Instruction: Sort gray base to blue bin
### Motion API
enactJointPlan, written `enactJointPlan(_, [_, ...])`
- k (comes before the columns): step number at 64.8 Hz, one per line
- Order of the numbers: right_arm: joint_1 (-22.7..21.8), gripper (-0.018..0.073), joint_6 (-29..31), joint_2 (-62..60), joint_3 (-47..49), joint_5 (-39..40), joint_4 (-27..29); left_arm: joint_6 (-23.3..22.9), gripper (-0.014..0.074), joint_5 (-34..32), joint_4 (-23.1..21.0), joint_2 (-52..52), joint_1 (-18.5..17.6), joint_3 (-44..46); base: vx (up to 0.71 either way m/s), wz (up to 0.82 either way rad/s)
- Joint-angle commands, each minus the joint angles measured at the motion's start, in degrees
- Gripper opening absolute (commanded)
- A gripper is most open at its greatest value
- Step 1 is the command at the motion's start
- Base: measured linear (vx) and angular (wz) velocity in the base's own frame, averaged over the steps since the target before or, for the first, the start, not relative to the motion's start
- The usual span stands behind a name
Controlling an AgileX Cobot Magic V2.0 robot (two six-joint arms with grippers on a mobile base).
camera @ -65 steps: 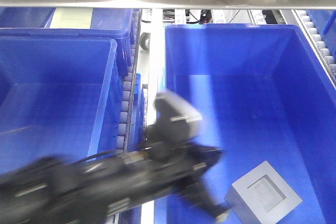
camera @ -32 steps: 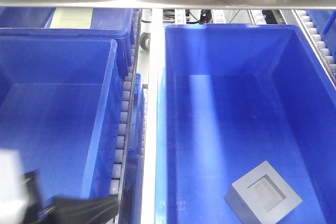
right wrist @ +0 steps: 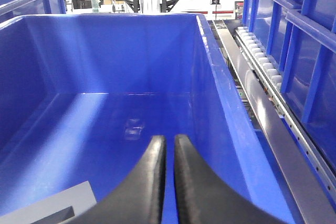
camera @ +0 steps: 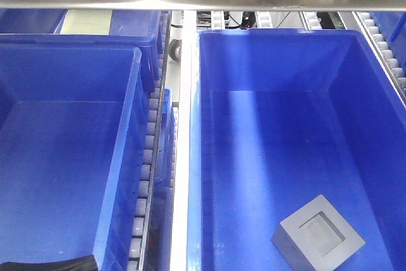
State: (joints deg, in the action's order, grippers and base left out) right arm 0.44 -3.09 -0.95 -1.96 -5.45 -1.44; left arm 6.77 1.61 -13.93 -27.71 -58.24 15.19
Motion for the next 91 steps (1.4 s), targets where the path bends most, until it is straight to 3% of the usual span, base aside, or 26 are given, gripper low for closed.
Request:
enactJointPlan(1, [-0.2, -0.0004, 0.4, -0.5, 0.2, 4.5, -0.4, 0.1, -0.0006, -3.8, 0.0, -0.1, -0.3, 1.4, 0.0, 0.0])
enactJointPlan(50, [-0.2, -0.0004, 0.4, -0.5, 0.2, 4.5, -0.4, 0.1, -0.0006, -2.7, 0.0, -0.1, -0.3, 1.1, 0.0, 0.0])
enactJointPlan(56, [-0.2, -0.0004, 0.4, -0.5, 0.2, 4.5, -0.4, -0.2, -0.0006, -2.4, 3.3, -0.1, -0.3, 1.1, 0.0, 0.0])
enactJointPlan(66, [-0.2, -0.0004, 0.4, -0.5, 0.2, 4.5, -0.4, -4.5, -0.0006, -2.4, 10.4, -0.1, -0.3, 1.1, 0.0, 0.0])
enactJointPlan(91, [-0.2, -0.0004, 0.4, -0.5, 0.2, 4.5, -0.4, -4.3, -0.0006, -2.3, 10.4, -0.1, -0.3, 1.1, 0.0, 0.0])
